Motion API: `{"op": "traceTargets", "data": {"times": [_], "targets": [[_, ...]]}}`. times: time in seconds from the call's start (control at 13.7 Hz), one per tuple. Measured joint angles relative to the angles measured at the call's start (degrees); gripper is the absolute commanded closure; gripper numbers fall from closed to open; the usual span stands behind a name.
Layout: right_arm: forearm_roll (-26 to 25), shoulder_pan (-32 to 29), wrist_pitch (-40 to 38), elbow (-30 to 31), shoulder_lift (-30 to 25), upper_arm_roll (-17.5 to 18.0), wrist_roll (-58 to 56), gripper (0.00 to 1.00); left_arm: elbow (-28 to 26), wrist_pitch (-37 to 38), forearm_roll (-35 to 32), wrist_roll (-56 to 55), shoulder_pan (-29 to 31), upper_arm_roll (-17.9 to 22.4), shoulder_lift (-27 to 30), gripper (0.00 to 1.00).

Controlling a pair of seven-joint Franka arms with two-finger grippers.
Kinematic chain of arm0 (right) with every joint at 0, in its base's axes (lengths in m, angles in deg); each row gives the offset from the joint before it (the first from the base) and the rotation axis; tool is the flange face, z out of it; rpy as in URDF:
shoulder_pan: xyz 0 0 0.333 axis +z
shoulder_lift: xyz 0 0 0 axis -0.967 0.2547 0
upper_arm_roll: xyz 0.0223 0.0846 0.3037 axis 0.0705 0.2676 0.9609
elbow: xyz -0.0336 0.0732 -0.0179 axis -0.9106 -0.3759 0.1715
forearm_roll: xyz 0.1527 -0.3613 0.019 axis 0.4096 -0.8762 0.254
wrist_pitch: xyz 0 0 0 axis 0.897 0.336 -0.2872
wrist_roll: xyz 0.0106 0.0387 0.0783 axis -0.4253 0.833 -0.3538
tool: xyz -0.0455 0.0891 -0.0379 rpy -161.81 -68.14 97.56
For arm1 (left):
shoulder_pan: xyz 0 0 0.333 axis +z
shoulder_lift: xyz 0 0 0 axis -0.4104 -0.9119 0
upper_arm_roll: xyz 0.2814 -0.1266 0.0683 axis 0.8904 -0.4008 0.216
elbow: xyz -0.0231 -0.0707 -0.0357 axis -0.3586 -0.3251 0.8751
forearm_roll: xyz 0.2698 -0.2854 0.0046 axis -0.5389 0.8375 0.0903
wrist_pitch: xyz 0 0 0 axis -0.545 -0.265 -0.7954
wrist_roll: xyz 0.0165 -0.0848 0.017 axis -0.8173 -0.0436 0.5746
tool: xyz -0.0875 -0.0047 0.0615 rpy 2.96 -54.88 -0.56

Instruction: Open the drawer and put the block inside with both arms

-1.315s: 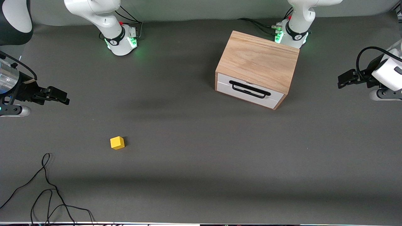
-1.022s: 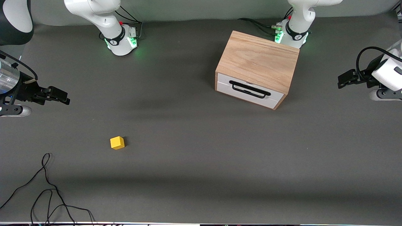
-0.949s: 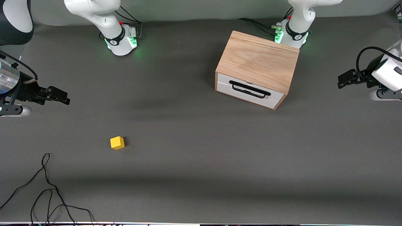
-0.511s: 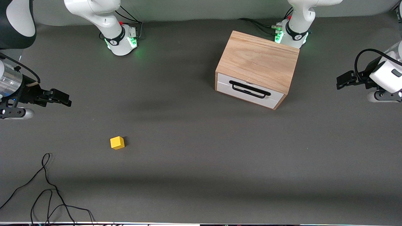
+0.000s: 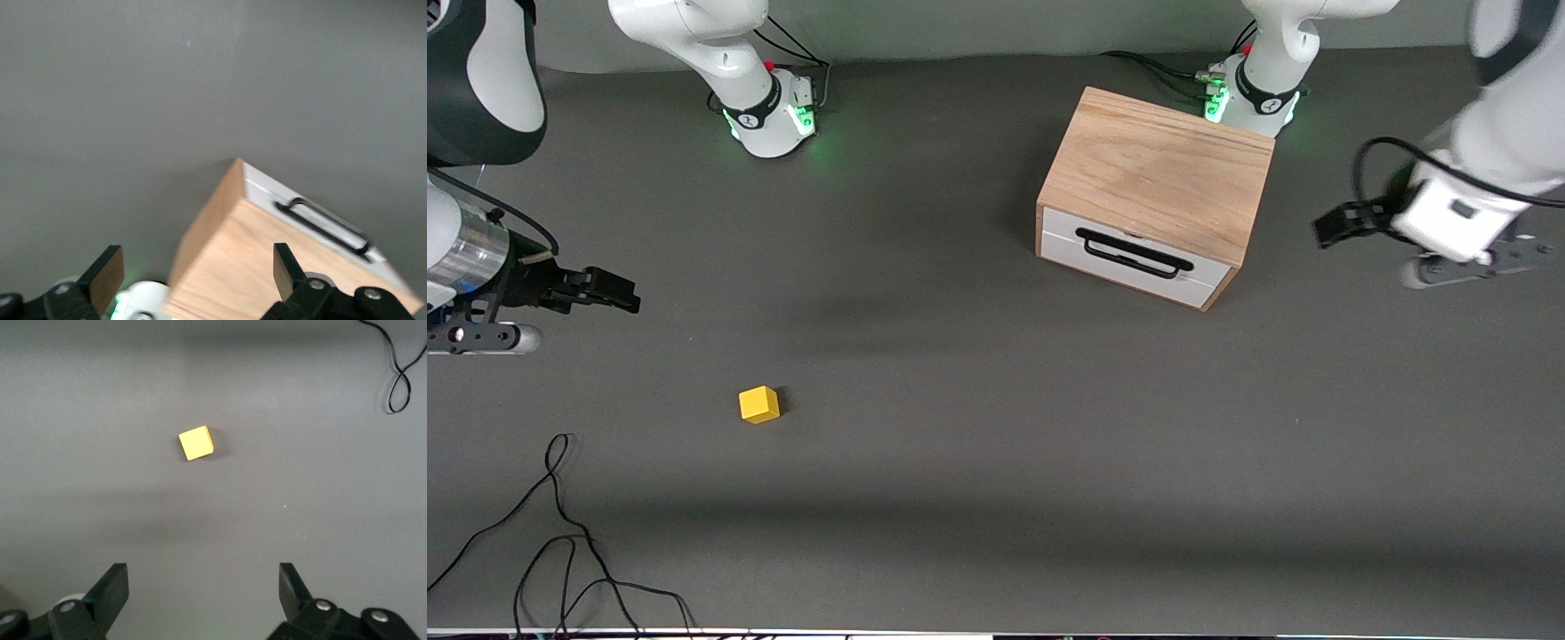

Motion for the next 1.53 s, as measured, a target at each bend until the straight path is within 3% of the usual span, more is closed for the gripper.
{"op": "traceTargets", "data": {"times": [0.37, 0.66, 0.95, 1.53], "targets": [[0.0, 0.1, 3.1, 0.0, 3.2, 0.0, 0.0, 0.0, 1.9, -4.0, 1.4, -38.1, -8.1, -6.4, -5.5, 0.0], [0.0, 0.1, 3.7, 0.0, 3.9, 0.0, 0.0, 0.0, 3.0, -6.2, 1.5, -62.6, -13.9, -7.0, -7.8, 0.0], [0.0, 0.1, 4.1, 0.0, 4.0, 0.1, 0.0, 0.0, 1.0, -6.7, 1.5, -66.6, -15.6, -6.9, -10.1, 0.0], [0.0, 2.4, 5.3, -0.1, 4.0, 0.1, 0.0, 0.0, -10.8, -20.3, 1.5, -68.1, -15.2, -5.8, -14.4, 0.0]]}}
